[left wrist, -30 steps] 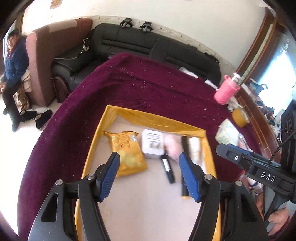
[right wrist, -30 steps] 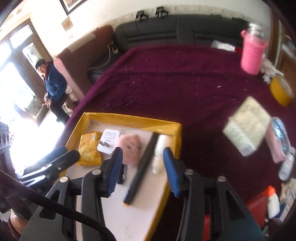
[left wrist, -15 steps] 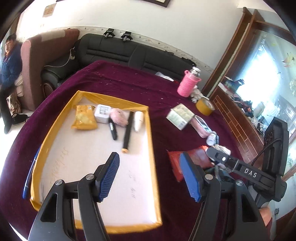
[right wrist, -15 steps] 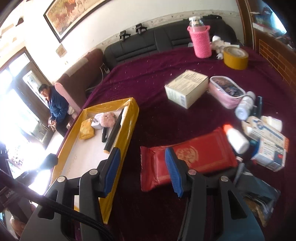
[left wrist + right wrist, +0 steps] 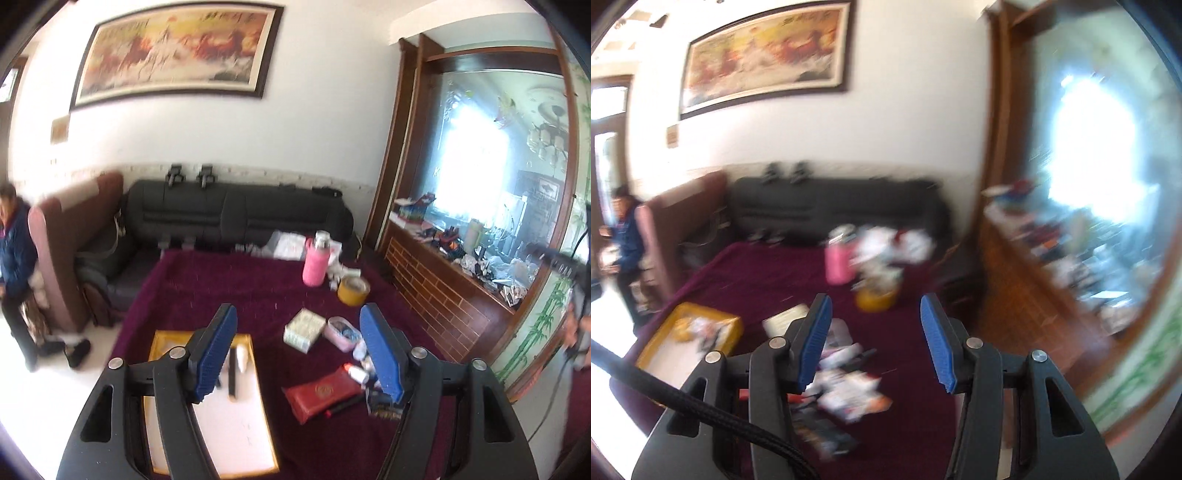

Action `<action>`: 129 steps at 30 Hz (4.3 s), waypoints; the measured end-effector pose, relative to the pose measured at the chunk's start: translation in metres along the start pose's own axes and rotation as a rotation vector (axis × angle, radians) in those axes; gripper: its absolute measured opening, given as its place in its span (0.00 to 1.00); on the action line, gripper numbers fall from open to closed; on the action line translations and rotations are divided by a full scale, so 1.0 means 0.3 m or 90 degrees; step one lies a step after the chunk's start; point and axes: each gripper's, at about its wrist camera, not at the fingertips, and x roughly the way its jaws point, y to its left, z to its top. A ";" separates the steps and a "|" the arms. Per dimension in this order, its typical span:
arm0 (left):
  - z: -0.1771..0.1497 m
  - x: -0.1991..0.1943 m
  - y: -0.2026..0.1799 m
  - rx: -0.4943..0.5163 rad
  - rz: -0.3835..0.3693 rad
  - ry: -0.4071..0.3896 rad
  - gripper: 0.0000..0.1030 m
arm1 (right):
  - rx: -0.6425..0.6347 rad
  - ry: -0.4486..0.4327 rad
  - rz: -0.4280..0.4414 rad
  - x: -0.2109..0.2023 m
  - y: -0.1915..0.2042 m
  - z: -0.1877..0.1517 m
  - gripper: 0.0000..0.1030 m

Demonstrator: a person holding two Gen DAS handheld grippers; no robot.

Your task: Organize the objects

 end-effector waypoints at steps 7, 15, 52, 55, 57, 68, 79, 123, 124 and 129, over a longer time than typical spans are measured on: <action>0.217 -0.104 -0.028 -0.020 0.022 -0.094 0.82 | -0.026 -0.046 -0.333 -0.248 -0.293 0.352 0.57; 0.022 0.093 -0.021 -0.066 -0.056 -0.028 0.90 | -0.062 0.002 -0.275 -0.095 -0.115 0.193 0.82; -0.561 0.694 -0.165 -0.071 0.007 0.210 0.90 | 0.352 0.197 0.072 0.819 -0.045 -0.808 0.81; -0.593 0.735 -0.194 -0.079 0.015 0.236 0.90 | 0.349 0.180 0.082 0.839 -0.056 -0.806 0.81; -0.605 0.759 -0.214 -0.083 0.018 0.247 0.90 | 0.340 0.169 0.078 0.847 -0.054 -0.811 0.81; -0.597 0.798 -0.213 -0.087 0.054 0.241 0.90 | 0.352 0.108 0.034 0.853 -0.084 -0.866 0.81; -0.643 0.989 -0.245 0.080 0.031 0.290 0.90 | 0.345 0.161 0.040 0.910 -0.063 -0.888 0.81; -0.569 0.714 -0.032 -0.135 -0.109 0.180 0.22 | 0.232 0.218 -0.014 0.987 0.034 -0.918 0.81; -0.571 0.685 0.001 -0.138 -0.100 0.174 0.22 | 0.230 0.230 -0.015 0.988 0.041 -0.912 0.81; -0.587 0.570 0.116 -0.116 -0.044 0.136 0.22 | 0.201 0.211 0.033 0.876 0.126 -0.777 0.81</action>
